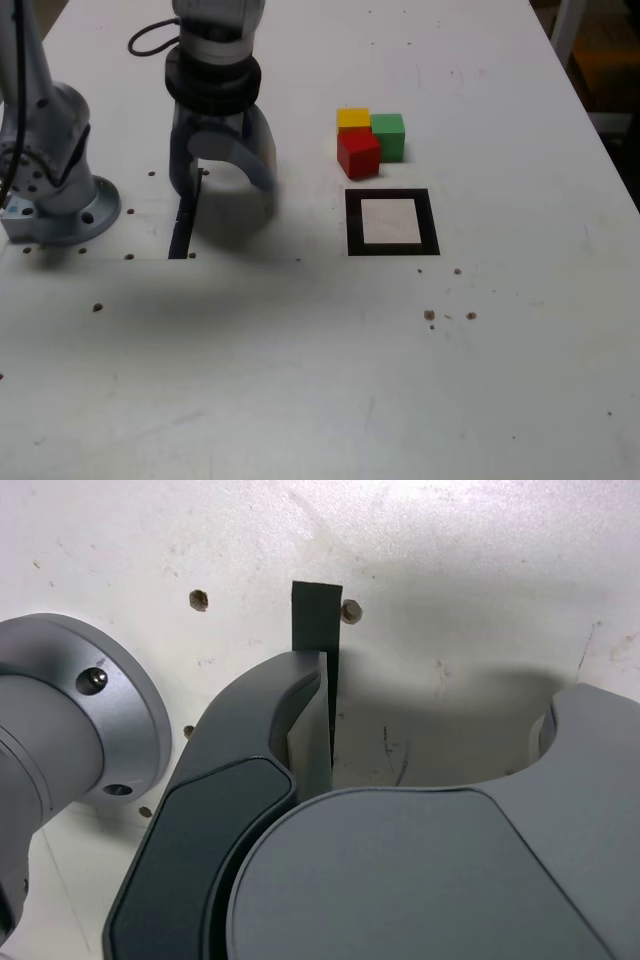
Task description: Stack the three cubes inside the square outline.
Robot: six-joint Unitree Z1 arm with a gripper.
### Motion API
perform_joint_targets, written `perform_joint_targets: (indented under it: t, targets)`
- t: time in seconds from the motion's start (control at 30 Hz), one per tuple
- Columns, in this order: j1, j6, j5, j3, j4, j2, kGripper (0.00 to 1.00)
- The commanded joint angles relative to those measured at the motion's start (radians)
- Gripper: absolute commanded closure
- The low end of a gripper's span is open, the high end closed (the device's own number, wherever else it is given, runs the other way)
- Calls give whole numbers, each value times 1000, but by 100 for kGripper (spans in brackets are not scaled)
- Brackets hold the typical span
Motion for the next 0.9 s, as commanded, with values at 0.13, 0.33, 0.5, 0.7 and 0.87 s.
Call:
perform_joint_targets:
  t: [0.13, 0.33, 0.5, 0.7, 0.87]
  targets:
    - [0, -2, 2, -1, 8, -7, 22]
    - [0, -2, 3, 3, 11, -10, 22]
    - [0, -3, 6, 8, 12, -11, 22]
    - [0, -9, 24, -22, 44, -18, 22]
    - [0, -25, 46, -115, 131, -40, 22]
